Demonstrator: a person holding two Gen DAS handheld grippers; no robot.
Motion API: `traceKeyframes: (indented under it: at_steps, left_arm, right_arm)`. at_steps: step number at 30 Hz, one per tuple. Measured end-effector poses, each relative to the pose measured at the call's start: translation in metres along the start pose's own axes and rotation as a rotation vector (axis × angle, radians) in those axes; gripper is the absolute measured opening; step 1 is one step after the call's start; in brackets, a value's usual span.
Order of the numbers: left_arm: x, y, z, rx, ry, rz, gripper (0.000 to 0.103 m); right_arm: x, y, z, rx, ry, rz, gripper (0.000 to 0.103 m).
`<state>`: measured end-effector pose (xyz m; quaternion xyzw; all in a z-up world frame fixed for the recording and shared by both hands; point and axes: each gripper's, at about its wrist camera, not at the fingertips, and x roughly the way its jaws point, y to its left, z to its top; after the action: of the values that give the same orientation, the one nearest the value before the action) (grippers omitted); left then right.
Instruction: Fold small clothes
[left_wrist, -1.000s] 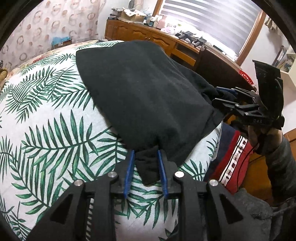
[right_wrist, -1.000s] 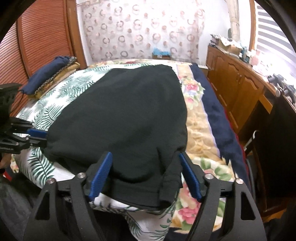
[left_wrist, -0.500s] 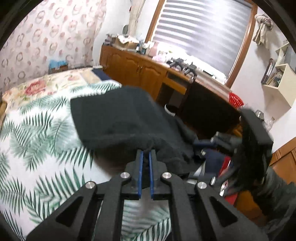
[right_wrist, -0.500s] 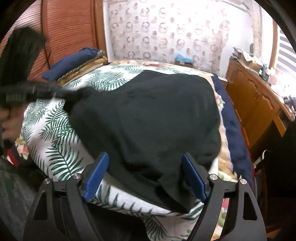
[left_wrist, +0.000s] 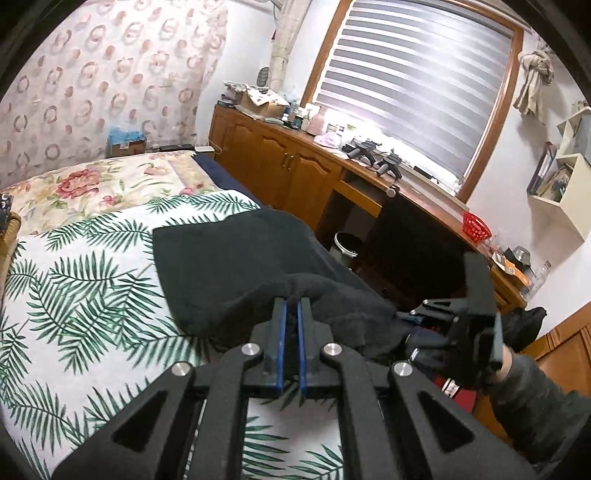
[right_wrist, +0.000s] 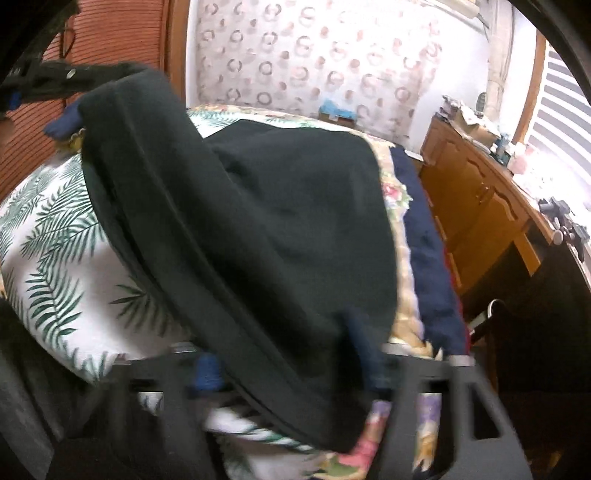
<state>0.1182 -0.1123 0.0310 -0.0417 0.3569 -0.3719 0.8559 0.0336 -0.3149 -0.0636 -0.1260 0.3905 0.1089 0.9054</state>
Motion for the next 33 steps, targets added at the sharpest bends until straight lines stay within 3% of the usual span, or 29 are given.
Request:
traceKeyframes:
  at_steps: [1,6,9,14,19,24,26,28,33]
  left_arm:
    - [0.001,0.003,0.003,-0.002,-0.003,0.014,0.001]
    - [0.011,0.021,0.023,0.005,-0.026,0.083,0.002]
    - [0.021,0.042,0.037,-0.024,-0.031,0.105,0.002]
    - [0.047,0.077,0.058,-0.043,-0.011,0.152,0.002]
    - [0.071,0.107,0.067,-0.047,0.019,0.223,0.004]
    - [0.073,0.129,0.066,-0.059,0.031,0.218,0.016]
    - [0.078,0.134,0.061,-0.051,0.064,0.215,0.017]
    - [0.086,0.138,0.054,-0.057,0.103,0.197,0.018]
    - [0.11,0.143,0.047,-0.101,0.177,0.155,0.019]
  right_arm:
    - [-0.001,-0.006,0.004,-0.001,-0.009,0.001,0.01]
    - [-0.015,-0.037,0.054,-0.007,-0.138,0.005,0.006]
    - [-0.006,-0.049,0.089,-0.033,-0.173,-0.005,0.006]
    - [0.037,-0.063,0.139,-0.054,-0.176,0.012,0.006]
    - [0.09,-0.078,0.169,-0.018,-0.132,0.06,0.006]
    - [0.133,-0.09,0.181,0.059,-0.063,0.085,0.006]
    - [0.139,-0.094,0.183,0.099,-0.058,0.098,0.016]
    - [0.142,-0.1,0.189,0.137,-0.062,0.08,0.045]
    - [0.128,-0.118,0.196,0.19,-0.083,0.032,0.053]
